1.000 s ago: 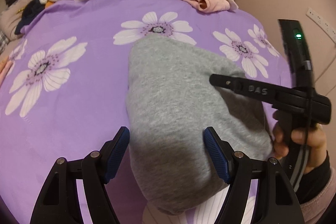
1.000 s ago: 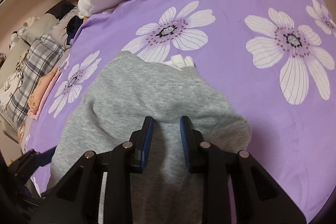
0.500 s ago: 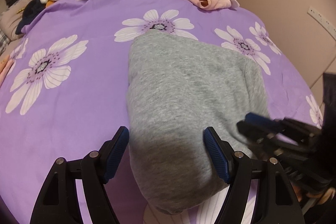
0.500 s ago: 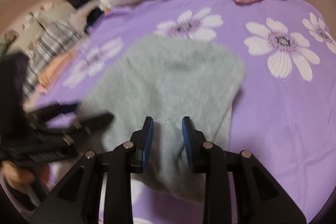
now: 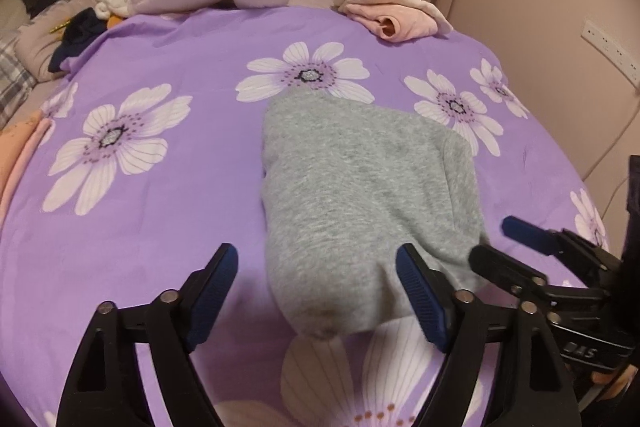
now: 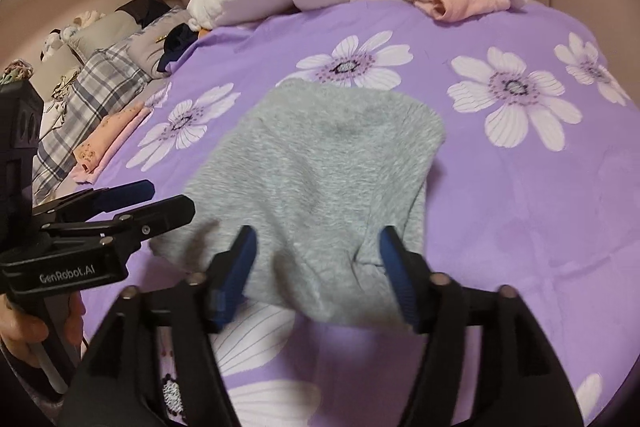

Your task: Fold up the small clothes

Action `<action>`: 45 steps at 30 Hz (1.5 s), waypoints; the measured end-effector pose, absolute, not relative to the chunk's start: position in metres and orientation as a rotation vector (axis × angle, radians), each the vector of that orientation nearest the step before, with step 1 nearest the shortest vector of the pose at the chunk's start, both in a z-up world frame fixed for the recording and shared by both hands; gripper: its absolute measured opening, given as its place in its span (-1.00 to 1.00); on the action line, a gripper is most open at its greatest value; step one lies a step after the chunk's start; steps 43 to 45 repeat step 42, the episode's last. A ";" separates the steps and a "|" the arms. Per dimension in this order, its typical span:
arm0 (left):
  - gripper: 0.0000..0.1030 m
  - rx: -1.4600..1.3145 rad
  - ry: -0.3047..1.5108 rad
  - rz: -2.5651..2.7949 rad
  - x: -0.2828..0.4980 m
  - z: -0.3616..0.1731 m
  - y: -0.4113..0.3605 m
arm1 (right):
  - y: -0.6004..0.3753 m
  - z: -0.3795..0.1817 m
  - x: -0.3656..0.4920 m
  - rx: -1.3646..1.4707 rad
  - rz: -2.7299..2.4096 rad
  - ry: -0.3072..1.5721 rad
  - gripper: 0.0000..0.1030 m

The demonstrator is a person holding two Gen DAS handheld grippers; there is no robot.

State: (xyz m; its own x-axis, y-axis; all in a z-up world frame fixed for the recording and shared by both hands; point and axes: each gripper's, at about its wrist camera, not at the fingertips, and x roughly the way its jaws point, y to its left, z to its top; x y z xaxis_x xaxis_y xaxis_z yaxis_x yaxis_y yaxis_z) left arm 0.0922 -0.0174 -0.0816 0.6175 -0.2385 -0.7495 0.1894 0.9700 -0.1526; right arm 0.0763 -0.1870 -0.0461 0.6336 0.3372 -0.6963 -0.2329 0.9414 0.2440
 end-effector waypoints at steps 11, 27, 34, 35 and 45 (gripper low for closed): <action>0.97 -0.076 0.890 -0.194 0.068 -0.064 -0.003 | -0.188 -0.014 0.044 0.100 0.292 0.791 1.00; 0.98 -0.070 0.909 -0.162 0.036 -0.052 0.001 | -0.175 -0.001 0.019 0.052 0.257 0.788 1.00; 0.98 -0.060 0.916 -0.159 0.032 -0.055 -0.001 | -0.175 -0.011 0.015 0.077 0.237 0.828 1.00; 0.98 -0.061 0.918 -0.160 0.032 -0.055 -0.001 | -0.175 -0.011 0.015 0.080 0.236 0.829 1.00; 0.98 -0.041 0.912 -0.154 0.030 -0.054 -0.004 | -0.176 -0.011 0.013 0.086 0.240 0.827 1.00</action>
